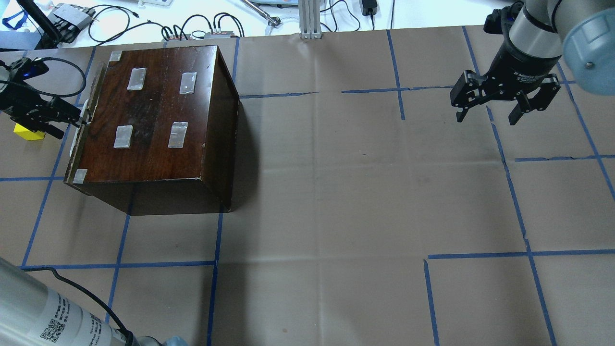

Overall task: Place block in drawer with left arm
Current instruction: 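Pull the drawer open with the left gripper, away from the cabinet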

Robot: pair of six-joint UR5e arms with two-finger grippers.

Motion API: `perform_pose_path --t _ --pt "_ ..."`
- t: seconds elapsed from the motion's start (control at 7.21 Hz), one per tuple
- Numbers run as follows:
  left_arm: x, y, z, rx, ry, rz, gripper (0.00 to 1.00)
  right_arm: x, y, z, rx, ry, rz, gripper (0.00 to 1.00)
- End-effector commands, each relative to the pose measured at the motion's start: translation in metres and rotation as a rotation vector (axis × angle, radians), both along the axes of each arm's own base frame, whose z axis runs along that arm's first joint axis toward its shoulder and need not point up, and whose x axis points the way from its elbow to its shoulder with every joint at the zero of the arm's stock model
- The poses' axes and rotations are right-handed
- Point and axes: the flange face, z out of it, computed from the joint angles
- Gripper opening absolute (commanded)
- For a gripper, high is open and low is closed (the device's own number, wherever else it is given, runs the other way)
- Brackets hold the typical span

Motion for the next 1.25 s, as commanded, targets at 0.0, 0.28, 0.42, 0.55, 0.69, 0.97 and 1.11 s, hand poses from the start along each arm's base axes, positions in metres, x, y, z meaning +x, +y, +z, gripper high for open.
perform_pose_path --t 0.0,0.28,0.42,0.55,0.69,0.97,1.11 --pt "0.019 0.004 0.005 0.009 -0.036 0.014 0.98 0.0 0.0 0.0 0.0 0.0 0.0 1.0" --pt "0.036 0.006 0.001 0.025 -0.057 0.024 0.98 0.0 0.0 0.0 0.0 0.0 -0.001 1.0" --pt "0.045 0.008 0.001 0.019 -0.058 0.02 0.98 0.0 0.0 0.001 -0.001 0.0 0.0 1.0" --pt "0.048 0.007 0.004 0.014 -0.065 0.018 0.98 0.0 0.0 -0.001 0.002 0.0 0.0 1.0" --pt "0.053 0.009 0.005 0.021 -0.075 0.02 0.98 0.0 0.0 0.0 0.0 0.0 0.0 1.0" --pt "0.055 0.008 0.004 0.02 -0.077 0.018 0.98 0.0 0.0 0.0 0.0 0.0 -0.001 1.0" --pt "0.057 0.008 0.003 0.019 -0.076 0.009 0.98 0.0 0.0 0.0 0.0 0.0 -0.001 1.0"
